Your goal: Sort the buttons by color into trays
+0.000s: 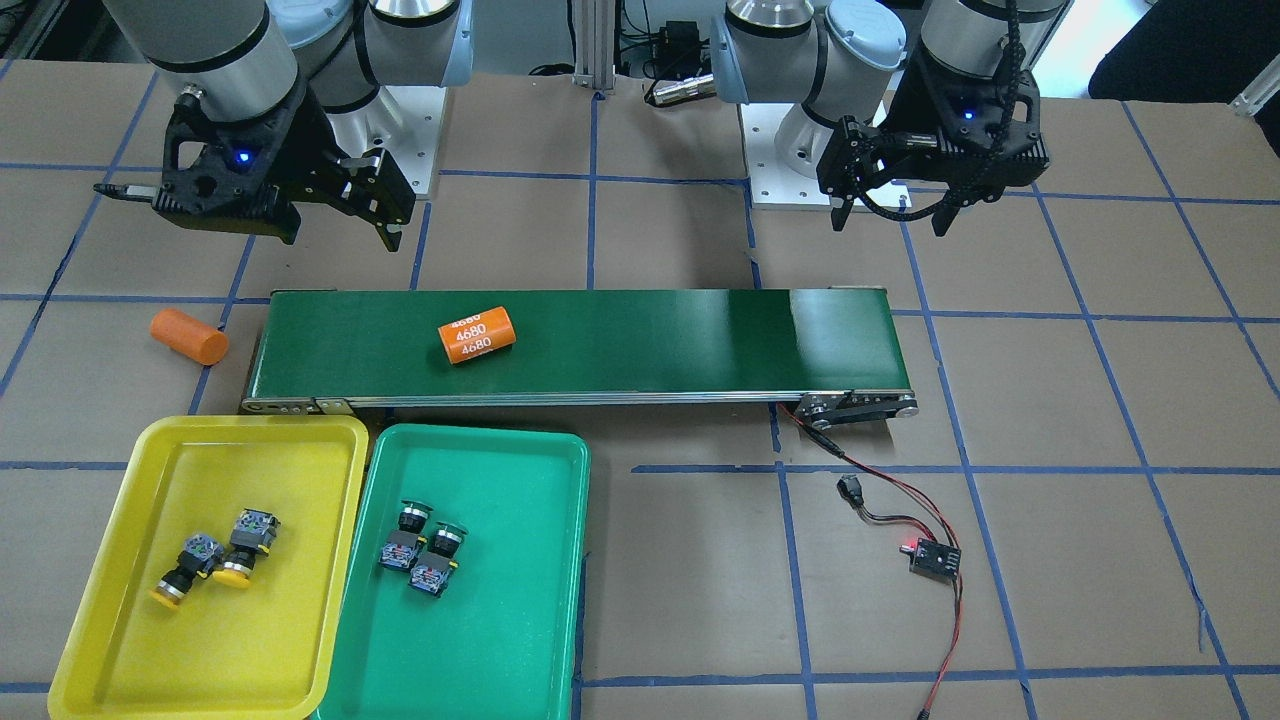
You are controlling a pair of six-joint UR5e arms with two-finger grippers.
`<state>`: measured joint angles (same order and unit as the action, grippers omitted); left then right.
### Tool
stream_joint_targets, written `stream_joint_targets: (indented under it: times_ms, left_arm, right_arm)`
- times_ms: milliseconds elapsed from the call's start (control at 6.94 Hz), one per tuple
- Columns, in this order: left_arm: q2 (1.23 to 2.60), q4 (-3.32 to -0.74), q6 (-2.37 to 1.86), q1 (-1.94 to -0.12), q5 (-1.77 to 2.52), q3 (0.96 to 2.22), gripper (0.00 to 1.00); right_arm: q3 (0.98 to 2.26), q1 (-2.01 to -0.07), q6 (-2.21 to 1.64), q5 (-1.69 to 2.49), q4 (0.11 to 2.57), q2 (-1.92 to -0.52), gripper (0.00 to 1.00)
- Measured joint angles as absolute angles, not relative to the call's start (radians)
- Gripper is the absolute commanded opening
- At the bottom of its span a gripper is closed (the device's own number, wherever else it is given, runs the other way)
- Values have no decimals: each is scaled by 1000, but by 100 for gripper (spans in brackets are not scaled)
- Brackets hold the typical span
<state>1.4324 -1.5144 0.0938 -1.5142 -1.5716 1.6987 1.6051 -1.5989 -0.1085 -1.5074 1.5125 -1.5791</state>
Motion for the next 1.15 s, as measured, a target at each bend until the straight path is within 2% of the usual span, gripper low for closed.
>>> stream_joint_targets:
  times_ms: [432,1152]
  left_arm:
    - [1452,-1518,90,-1507,-1572,1666,100]
    - [1459,-1527,89,-1502,-1575,1649,100]
  right_arm:
    - [1665,-1596,-57,-1525,1530,-1611,100]
    - [1658,-1586,-52,-1588,1544,-1638,100]
